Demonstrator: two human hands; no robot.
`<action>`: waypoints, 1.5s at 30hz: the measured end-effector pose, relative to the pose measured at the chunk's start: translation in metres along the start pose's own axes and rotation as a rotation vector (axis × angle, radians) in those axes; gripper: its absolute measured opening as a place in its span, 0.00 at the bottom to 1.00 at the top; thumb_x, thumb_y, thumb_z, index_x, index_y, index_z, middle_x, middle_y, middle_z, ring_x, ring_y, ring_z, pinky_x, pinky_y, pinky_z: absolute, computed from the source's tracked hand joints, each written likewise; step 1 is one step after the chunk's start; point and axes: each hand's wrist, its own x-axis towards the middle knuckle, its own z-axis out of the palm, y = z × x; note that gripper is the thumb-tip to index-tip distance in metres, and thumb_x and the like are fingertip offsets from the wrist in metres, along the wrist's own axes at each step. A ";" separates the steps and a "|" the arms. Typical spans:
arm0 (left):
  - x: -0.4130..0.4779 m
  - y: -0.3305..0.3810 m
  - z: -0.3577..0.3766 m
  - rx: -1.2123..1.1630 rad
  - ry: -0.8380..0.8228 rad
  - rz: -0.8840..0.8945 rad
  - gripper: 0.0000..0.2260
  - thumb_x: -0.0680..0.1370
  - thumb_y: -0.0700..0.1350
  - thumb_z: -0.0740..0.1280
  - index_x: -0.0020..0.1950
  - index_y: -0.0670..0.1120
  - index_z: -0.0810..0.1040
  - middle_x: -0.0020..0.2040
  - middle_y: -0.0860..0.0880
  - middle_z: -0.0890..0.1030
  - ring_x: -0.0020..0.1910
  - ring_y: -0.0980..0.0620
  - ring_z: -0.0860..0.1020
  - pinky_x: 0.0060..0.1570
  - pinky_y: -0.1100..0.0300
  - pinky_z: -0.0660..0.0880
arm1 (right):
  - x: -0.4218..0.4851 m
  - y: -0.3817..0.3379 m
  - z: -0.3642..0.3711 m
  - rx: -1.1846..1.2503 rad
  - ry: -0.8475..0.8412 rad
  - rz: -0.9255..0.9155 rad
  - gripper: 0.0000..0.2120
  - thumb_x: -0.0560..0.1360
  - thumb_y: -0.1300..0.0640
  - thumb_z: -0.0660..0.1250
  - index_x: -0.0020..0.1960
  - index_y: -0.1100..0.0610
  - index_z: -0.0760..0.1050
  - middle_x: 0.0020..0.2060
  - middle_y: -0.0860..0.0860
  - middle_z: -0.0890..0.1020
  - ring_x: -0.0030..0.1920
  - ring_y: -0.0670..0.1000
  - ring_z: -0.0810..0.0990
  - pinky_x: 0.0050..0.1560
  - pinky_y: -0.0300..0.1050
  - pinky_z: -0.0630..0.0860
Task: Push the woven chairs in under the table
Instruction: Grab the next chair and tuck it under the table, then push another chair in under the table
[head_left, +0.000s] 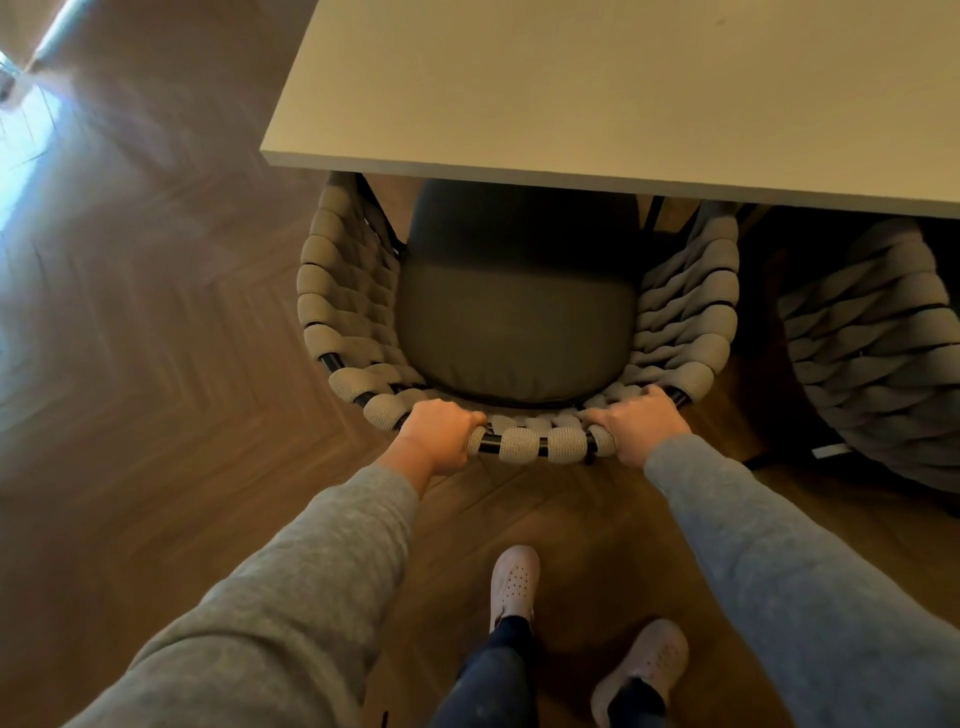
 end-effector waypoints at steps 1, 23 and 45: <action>-0.003 0.003 0.003 0.001 0.006 0.000 0.15 0.78 0.48 0.63 0.64 0.53 0.72 0.50 0.50 0.80 0.48 0.49 0.79 0.45 0.55 0.75 | -0.002 -0.001 0.003 -0.003 0.000 -0.002 0.19 0.79 0.50 0.61 0.69 0.41 0.67 0.59 0.47 0.79 0.63 0.54 0.75 0.66 0.55 0.64; 0.009 -0.013 -0.004 -0.003 -0.074 0.004 0.17 0.77 0.47 0.63 0.65 0.57 0.71 0.50 0.52 0.80 0.48 0.49 0.79 0.43 0.56 0.74 | 0.004 -0.012 -0.005 0.035 0.057 0.056 0.17 0.76 0.52 0.67 0.63 0.42 0.71 0.53 0.47 0.81 0.58 0.53 0.77 0.65 0.57 0.64; 0.038 0.062 -0.065 -0.156 -0.092 0.053 0.44 0.70 0.72 0.61 0.79 0.54 0.50 0.76 0.45 0.62 0.75 0.45 0.60 0.74 0.46 0.55 | -0.053 0.079 0.013 0.625 0.358 0.065 0.39 0.72 0.38 0.70 0.77 0.45 0.56 0.77 0.50 0.59 0.77 0.54 0.55 0.76 0.56 0.56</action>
